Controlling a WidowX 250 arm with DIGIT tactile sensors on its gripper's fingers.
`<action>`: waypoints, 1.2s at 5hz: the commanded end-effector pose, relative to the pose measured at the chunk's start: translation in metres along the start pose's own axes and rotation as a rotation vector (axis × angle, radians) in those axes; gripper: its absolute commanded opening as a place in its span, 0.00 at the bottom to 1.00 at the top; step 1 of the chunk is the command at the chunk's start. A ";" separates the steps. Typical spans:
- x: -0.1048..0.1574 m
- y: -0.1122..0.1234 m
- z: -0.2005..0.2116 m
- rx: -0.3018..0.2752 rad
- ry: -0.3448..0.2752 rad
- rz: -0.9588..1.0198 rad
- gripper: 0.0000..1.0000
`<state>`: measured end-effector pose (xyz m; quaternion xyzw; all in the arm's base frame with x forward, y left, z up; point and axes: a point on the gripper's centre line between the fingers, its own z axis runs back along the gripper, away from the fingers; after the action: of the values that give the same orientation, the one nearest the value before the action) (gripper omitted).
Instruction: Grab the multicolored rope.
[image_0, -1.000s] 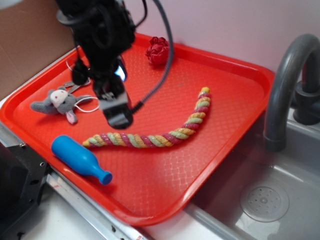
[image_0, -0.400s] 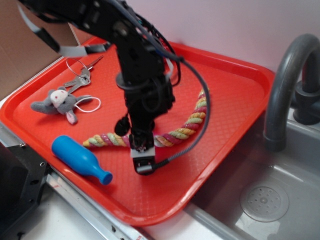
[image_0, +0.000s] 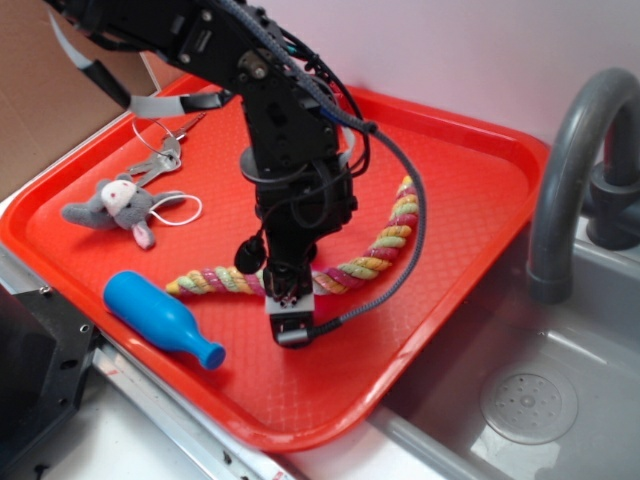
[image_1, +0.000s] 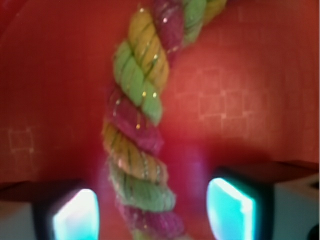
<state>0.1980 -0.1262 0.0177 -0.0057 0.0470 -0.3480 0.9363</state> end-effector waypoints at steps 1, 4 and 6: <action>-0.006 -0.005 0.006 0.011 -0.016 0.003 0.00; -0.043 0.047 0.119 -0.029 -0.092 0.533 0.00; -0.090 0.061 0.176 -0.052 -0.234 1.015 0.00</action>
<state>0.1953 -0.0167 0.1870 -0.0378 -0.0282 0.1485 0.9878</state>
